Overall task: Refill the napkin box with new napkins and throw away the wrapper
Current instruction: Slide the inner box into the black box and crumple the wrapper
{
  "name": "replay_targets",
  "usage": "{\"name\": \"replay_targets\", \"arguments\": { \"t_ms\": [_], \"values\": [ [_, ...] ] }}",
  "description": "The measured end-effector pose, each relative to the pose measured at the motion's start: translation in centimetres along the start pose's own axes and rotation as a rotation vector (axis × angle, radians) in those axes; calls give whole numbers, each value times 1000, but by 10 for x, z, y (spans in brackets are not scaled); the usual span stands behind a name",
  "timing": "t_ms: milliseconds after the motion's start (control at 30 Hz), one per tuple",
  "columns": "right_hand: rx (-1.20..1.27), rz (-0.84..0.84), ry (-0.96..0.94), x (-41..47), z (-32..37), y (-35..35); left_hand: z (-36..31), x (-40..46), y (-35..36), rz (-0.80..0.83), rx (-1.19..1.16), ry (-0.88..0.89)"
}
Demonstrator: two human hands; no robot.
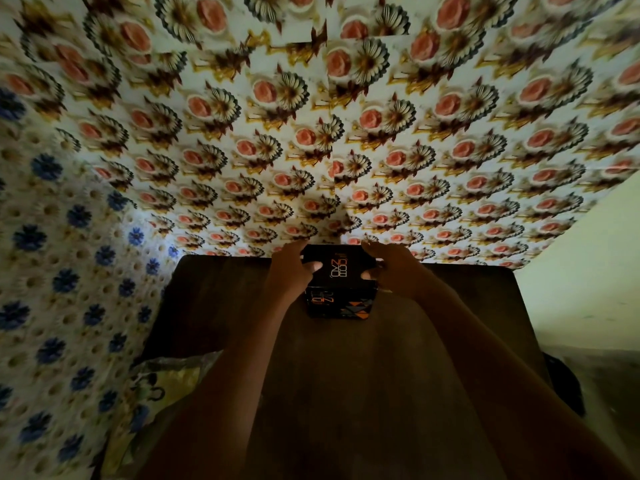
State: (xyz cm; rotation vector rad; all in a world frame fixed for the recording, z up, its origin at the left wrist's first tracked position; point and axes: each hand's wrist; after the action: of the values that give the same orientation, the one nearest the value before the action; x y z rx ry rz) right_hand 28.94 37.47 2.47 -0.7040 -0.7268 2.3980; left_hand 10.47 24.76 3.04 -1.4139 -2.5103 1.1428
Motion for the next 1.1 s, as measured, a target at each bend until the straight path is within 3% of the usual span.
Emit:
{"name": "replay_targets", "arguments": {
  "t_ms": [133,333,567,667,767,900,1100],
  "values": [
    [-236,74,-69,-6,3,12,9,-4,0,131,-282,-212],
    [-119,-109,-152,-13,-15,25,22,-27,-1,55,-474,-200],
    [122,28,-255,-29,-19,18,37,-65,-2,-18,-532,-92],
    [0,-121,-247,-40,-20,20,44,-70,6,98,-553,-108],
    [-112,-252,-175,-52,-34,37,45,-73,22,213,-634,-247],
    [115,-365,-115,-68,-56,52,41,-72,45,215,-585,-269],
    [290,-336,-82,-86,-87,42,41,-67,54,254,-435,-214]
  ]
}}
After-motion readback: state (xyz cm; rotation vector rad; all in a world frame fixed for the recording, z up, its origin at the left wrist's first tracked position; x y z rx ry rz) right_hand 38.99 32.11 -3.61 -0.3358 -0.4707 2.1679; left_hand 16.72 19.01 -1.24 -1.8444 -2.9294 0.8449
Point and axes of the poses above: each hand's wrist, its own x-axis towards the middle knuckle, its own y-axis out of the palm, z = x × y
